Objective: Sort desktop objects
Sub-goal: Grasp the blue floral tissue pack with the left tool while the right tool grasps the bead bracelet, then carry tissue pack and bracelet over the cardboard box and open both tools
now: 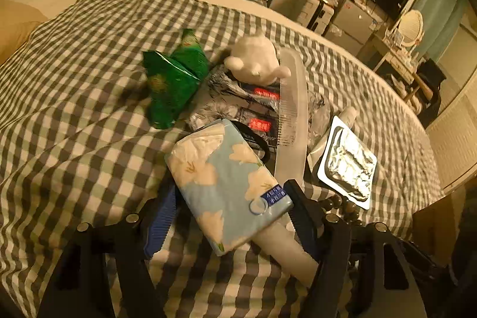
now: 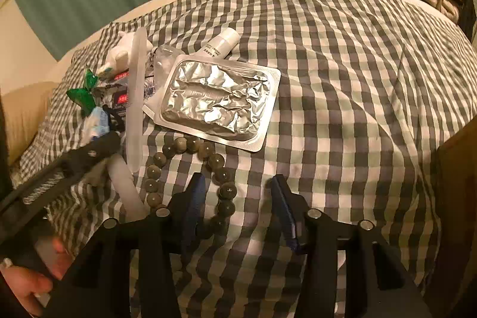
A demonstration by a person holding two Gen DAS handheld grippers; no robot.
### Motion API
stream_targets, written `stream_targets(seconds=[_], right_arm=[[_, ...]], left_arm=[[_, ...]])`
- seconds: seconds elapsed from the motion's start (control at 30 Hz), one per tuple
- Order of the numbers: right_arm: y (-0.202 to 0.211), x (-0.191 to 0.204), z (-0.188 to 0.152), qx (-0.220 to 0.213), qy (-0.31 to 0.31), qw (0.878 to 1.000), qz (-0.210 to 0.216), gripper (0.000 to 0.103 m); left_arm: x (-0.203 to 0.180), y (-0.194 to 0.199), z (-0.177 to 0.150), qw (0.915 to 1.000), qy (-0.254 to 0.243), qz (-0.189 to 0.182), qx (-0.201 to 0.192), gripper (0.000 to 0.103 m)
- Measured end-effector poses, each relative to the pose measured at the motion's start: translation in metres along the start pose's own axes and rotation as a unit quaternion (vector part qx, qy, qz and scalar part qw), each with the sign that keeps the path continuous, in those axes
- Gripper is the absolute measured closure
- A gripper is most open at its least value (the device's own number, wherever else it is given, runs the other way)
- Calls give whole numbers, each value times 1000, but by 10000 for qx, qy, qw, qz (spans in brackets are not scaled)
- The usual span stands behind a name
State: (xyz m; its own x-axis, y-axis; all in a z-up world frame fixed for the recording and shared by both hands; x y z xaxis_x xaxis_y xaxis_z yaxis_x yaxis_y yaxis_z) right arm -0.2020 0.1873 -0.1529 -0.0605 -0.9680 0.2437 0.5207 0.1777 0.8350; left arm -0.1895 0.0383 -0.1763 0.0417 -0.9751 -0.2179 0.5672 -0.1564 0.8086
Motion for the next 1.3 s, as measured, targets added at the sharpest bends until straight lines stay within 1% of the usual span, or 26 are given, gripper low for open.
stream_targets(seconds=[0.03,0.1,0.17,0.2,0.27,0.43,0.53,0.57,0.63,0.8,0.83,0.9,1.0,1.1,1.2,1.3], right_arm=[[1,2,-1,21,80,10000,-23,92],[5,5,-4,23,114,9999,97,92],[9,13,-7,71,2,9980,630,92],[12,15,-9,57,-32,9973,727,92],[21,22,-11,-19,71,9974,720,92],[64,39,-15,-469,316,9948,847,92],[81,41,-19,-604,253,9937,911,92],[83,41,-13,-639,190,9932,955,92],[99,39,-15,-776,68,9914,1054,92],[137,30,-10,-1056,-33,9885,1083,92],[147,28,-9,-1127,-46,9883,1029,92],[165,24,-5,-1221,-14,9875,999,92],[199,21,3,-1507,88,9845,892,92],[238,16,12,-1779,242,9812,709,92],[271,5,21,-2011,306,9776,539,92],[302,-15,29,-2240,274,9739,258,92]], left_arm=[[2,4,0,10000,28,-25,-22,31],[6,16,2,9999,27,-37,-99,31],[9,28,3,9998,1,-96,-189,31],[10,32,4,9997,-18,-129,-205,31],[16,41,3,9996,-62,-64,-257,32],[26,69,-2,9993,34,-69,-353,32],[26,87,-3,9989,-44,-39,-462,32],[27,93,-5,9987,-54,-45,-501,32],[28,104,-7,9984,-53,-50,-552,32],[21,130,-16,9977,-123,-116,-658,32],[18,135,-17,9975,-139,-149,-672,32],[6,144,-18,9969,-253,-222,-708,32],[-17,160,-19,9949,-477,-357,-818,32],[-52,177,-17,9914,-756,-581,-898,32],[-99,201,-16,9844,-1104,-896,-1038,32],[-154,224,-17,9749,-1396,-1367,-1064,32]])
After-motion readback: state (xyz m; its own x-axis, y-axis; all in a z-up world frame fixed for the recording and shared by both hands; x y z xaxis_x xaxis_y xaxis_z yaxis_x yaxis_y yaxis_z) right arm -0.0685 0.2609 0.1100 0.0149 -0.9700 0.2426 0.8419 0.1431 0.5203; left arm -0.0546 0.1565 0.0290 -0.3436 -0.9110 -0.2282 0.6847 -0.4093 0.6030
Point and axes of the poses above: each gripper's, at about its wrist camera, not at the fingertips, and y roughly against the way its jaws point, x to its left, z to its top, the point moved 7 cm from there along -y, roughly the way its jaws point, and after that the axes turned 5 degrees about z, right-handed, at the moved point
